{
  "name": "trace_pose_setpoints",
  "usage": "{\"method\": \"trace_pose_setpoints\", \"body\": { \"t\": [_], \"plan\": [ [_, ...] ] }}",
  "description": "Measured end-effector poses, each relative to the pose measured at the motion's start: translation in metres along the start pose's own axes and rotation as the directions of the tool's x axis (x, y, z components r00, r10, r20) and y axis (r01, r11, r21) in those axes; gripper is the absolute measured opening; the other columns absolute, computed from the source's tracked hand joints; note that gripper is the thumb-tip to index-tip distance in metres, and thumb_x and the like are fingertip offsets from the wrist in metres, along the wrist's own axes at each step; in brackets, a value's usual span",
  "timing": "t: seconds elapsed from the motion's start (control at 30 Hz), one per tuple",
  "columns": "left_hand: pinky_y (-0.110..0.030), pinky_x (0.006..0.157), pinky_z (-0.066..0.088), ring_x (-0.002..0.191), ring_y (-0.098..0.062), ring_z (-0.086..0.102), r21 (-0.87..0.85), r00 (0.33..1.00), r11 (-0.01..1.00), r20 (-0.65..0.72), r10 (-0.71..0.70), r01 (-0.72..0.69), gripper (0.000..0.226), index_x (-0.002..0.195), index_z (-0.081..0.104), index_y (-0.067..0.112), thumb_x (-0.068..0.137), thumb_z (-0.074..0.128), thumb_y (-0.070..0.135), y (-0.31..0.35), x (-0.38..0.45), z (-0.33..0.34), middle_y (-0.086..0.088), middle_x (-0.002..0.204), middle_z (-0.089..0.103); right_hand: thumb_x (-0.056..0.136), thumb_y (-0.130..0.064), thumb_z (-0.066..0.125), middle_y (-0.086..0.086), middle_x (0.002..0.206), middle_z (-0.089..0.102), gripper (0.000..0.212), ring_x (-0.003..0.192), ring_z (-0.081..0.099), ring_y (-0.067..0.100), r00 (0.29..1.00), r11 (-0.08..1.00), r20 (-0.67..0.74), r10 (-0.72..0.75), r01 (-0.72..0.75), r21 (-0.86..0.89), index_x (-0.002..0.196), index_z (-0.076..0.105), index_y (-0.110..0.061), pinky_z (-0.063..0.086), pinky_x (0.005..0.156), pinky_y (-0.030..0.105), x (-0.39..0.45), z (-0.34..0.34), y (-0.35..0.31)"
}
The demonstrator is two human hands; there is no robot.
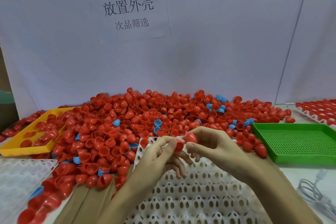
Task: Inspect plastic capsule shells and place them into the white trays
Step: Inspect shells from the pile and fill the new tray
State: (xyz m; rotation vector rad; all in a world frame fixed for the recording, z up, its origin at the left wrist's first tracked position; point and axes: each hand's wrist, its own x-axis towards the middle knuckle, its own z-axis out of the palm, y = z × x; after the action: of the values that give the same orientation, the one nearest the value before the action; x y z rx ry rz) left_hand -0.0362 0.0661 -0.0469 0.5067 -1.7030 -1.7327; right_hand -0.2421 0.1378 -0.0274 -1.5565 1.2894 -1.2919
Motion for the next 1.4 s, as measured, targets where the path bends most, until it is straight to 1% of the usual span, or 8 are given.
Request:
{"method": "trace_pose_setpoints", "body": {
  "t": [0.33,0.73,0.93,1.03,1.07,1.13,1.2,1.4],
  "plan": [
    [-0.027,0.060,0.058,0.068,-0.029,0.072,0.021,0.991,0.995,0.095,-0.096,0.094,0.050,0.112,0.070,0.020,0.112,0.032,0.053,-0.005,0.000,-0.001,-0.026,0.104,0.077,0.099,-0.039,0.066,0.002,0.084,0.076,0.025,0.072,0.072,0.014,0.999,0.991,-0.032,0.002,-0.006,-0.131,0.110,0.078,-0.020,0.059,0.072,0.026,-0.001,0.004,0.000],
    [-0.028,0.047,0.050,0.050,-0.028,0.064,0.025,0.982,0.991,-0.140,-0.128,0.133,0.081,0.076,0.068,0.007,0.089,0.051,0.085,-0.011,0.001,-0.001,-0.025,0.062,0.067,0.103,-0.026,0.068,0.013,0.085,0.079,0.029,0.077,0.079,0.031,0.975,0.980,0.206,0.078,-0.038,-0.193,0.124,0.050,-0.033,0.064,0.076,0.051,-0.009,0.010,-0.005],
    [-0.024,0.044,0.046,0.045,-0.023,0.061,0.031,0.965,0.981,-0.187,-0.184,0.193,0.080,0.078,0.068,0.002,0.097,0.041,0.076,-0.012,0.000,0.003,-0.020,0.058,0.065,0.108,-0.022,0.058,-0.006,0.082,0.080,0.019,0.061,0.076,0.014,0.975,0.915,0.221,0.025,0.067,-0.398,0.113,0.053,-0.040,0.059,0.056,0.027,-0.009,0.018,-0.003],
    [-0.031,0.046,0.048,0.049,-0.017,0.060,0.233,0.945,0.968,-0.326,-0.017,0.097,0.066,0.082,0.072,0.014,0.102,0.036,0.065,-0.015,0.001,0.001,-0.012,0.063,0.070,0.107,-0.024,0.059,-0.008,0.081,0.080,0.021,0.061,0.075,0.012,0.989,0.900,0.147,0.011,0.054,-0.432,0.106,0.054,-0.045,0.054,0.054,0.019,-0.006,0.014,0.000],
    [-0.034,0.051,0.050,0.056,-0.012,0.060,0.434,0.924,0.898,-0.367,0.103,0.072,0.055,0.086,0.071,0.020,0.103,0.038,0.060,-0.017,0.000,-0.004,-0.003,0.070,0.071,0.107,-0.025,0.059,-0.007,0.081,0.081,0.022,0.062,0.076,0.013,0.994,0.904,0.108,0.006,0.041,-0.426,0.104,0.055,-0.046,0.055,0.054,0.021,-0.004,0.011,0.001],
    [-0.033,0.085,0.054,0.093,-0.001,0.057,0.852,0.911,0.513,-0.285,0.297,0.099,0.031,0.103,0.067,0.030,0.107,0.043,0.050,-0.020,-0.004,-0.015,0.016,0.102,0.066,0.106,-0.024,0.061,-0.002,0.080,0.080,0.021,0.062,0.076,0.018,1.000,0.918,0.025,-0.008,0.018,-0.397,0.101,0.056,-0.044,0.054,0.053,0.024,-0.001,0.004,0.003],
    [-0.028,0.119,0.030,0.134,-0.007,0.034,0.968,0.964,0.207,-0.181,0.192,0.141,0.036,0.132,0.056,0.032,0.108,0.040,0.053,-0.025,-0.007,-0.022,0.015,0.140,0.044,0.105,-0.021,0.063,-0.001,0.078,0.080,0.020,0.062,0.075,0.019,0.999,0.915,-0.040,-0.032,0.013,-0.402,0.102,0.058,-0.041,0.053,0.053,0.023,0.003,-0.001,0.005],
    [-0.050,0.130,0.014,0.157,-0.021,0.005,0.959,0.981,0.220,-0.154,-0.121,0.178,0.050,0.154,0.032,0.028,0.111,0.022,0.051,-0.033,-0.011,-0.011,0.004,0.164,0.015,0.103,-0.023,0.065,-0.008,0.076,0.079,0.011,0.062,0.074,0.011,0.998,0.837,-0.060,-0.035,-0.003,-0.547,0.104,0.060,-0.032,0.056,0.055,0.022,0.024,0.009,0.014]
  ]
}}
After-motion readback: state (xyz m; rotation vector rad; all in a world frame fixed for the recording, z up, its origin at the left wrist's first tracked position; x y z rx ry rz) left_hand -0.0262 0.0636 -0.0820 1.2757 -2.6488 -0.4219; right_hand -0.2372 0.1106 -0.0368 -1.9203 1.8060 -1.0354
